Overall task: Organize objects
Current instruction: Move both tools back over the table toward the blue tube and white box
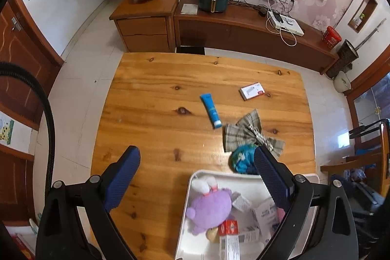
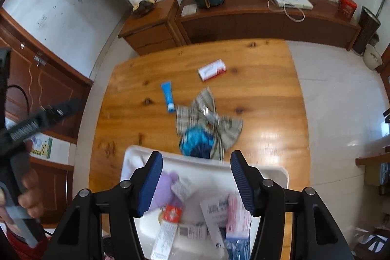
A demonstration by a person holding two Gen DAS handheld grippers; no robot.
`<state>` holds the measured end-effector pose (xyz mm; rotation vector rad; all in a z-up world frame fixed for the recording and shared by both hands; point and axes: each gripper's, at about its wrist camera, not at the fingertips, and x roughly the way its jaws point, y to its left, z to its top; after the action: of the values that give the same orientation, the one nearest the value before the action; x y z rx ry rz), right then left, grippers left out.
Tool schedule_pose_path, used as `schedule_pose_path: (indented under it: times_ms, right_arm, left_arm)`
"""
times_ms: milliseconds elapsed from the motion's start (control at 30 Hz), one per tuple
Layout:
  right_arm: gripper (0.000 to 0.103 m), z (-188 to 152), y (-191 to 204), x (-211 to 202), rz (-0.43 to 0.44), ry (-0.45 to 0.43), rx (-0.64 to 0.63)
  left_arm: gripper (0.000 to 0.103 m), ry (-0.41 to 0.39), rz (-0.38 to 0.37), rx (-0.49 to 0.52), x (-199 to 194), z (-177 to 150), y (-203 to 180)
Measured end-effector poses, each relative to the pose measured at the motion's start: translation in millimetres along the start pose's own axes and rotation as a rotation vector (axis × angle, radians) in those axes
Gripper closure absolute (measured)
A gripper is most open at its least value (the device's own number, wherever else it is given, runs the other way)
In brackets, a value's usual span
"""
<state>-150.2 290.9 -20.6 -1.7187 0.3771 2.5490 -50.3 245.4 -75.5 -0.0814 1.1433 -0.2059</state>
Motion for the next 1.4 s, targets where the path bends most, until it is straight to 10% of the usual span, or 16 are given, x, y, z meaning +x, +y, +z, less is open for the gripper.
schedule_pose_path:
  times_ms: [467,1400]
  right_arm:
    - [0.035,112.2,-6.3,33.2,-0.031,-0.027,0.088]
    - [0.024,168.6,-17.9,215.4,-0.047,0.136,0.176]
  left_arm:
    - [0.007,0.053,0.004,-0.013,72.6,59.9,-8.0]
    - [0.007,0.186,0.080,-0.187,226.4,66.4,-2.9]
